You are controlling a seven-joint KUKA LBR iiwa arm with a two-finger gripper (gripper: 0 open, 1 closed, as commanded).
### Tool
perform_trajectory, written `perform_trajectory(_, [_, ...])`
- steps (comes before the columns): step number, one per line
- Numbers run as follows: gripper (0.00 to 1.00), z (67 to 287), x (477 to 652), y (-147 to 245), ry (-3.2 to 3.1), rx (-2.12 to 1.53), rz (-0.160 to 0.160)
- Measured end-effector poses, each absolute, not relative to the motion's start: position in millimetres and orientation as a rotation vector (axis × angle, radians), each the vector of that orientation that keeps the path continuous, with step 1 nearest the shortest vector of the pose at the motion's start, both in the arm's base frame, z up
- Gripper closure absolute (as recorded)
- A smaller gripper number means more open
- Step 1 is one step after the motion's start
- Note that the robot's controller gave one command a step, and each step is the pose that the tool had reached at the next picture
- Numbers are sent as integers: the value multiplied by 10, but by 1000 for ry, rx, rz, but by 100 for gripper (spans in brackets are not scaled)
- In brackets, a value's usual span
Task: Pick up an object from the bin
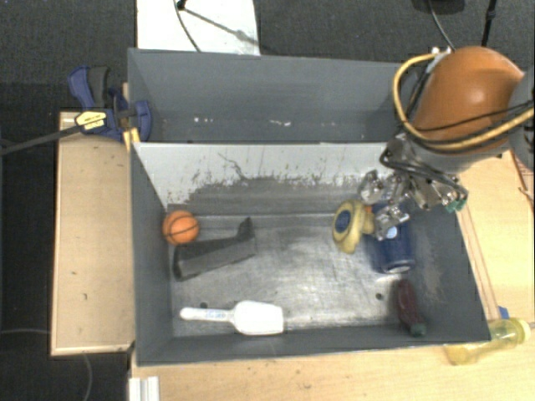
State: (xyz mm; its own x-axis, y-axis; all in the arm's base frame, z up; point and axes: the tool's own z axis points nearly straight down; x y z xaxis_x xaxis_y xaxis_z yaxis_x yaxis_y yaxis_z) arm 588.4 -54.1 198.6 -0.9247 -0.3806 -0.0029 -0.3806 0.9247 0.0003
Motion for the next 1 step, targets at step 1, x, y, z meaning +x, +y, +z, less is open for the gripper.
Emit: perform_trajectory(1, [100, 2414, 5767, -621, 3061, -718, 4])
